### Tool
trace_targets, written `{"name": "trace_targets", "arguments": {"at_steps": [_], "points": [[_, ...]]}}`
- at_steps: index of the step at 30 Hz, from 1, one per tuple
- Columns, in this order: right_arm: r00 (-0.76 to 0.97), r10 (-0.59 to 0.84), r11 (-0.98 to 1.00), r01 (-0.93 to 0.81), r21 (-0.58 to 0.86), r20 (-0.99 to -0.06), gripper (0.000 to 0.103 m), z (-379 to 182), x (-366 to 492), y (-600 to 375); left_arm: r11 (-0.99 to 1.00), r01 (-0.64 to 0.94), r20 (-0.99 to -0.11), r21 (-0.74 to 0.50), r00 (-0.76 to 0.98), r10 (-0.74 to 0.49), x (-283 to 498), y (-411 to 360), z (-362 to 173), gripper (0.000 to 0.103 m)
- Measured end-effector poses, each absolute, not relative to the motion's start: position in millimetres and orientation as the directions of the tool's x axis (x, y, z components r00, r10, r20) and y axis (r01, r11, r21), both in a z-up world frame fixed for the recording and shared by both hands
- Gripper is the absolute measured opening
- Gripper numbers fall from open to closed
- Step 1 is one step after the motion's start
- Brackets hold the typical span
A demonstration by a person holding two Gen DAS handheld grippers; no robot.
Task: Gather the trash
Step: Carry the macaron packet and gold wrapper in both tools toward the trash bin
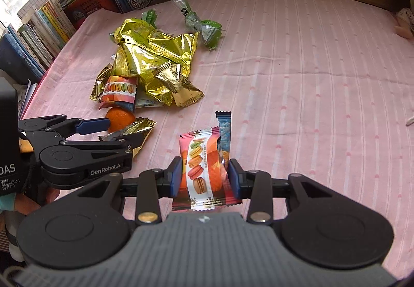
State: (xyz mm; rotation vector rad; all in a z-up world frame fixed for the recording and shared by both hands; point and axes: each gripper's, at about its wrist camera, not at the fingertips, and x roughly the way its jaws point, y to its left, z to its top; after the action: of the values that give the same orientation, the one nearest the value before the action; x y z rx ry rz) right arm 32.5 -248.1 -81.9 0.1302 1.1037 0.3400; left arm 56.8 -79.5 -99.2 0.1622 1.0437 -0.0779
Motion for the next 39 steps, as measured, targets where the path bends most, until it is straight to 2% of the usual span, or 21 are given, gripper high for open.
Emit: {"name": "trace_targets", "arguments": {"at_steps": [4,7,10,12,26,32,39], "points": [[0.409,0.336,0.941,-0.184,0.283,-0.849,0.043,-82,30,-254,0.993,0.118,-0.881,0.021,0.472,-0.038,51,-79,-96,0.048],[0.411,0.340,0.940,-0.185,0.287,-0.846,0.043,-82,28,-257,0.992,0.122,-0.891,0.023,0.452,-0.035,48,-86,-101,0.045],[0.407,0.346,0.937,-0.193,0.291,-0.845,0.043,-82,25,-258,0.992,0.114,-0.894,0.059,0.449,0.001,47,-92,-103,0.026],[0.405,0.351,0.935,-0.197,0.294,-0.844,0.043,-82,22,-259,0.994,0.100,-0.893,0.035,0.449,-0.014,46,-91,-99,0.023],[0.380,0.399,0.916,-0.210,0.342,-0.834,0.043,-82,4,-249,1.000,-0.015,-0.886,-0.028,0.464,-0.018,-1,-68,-75,0.019],[0.354,0.423,0.902,-0.250,0.351,-0.834,0.043,-81,-9,-221,0.998,-0.067,-0.887,-0.018,0.462,0.015,-35,-37,-70,0.019],[0.295,0.453,0.873,-0.339,0.351,-0.841,0.043,-86,-30,-175,0.980,-0.198,-0.901,-0.029,0.430,0.060,-79,14,-74,0.019]]}}
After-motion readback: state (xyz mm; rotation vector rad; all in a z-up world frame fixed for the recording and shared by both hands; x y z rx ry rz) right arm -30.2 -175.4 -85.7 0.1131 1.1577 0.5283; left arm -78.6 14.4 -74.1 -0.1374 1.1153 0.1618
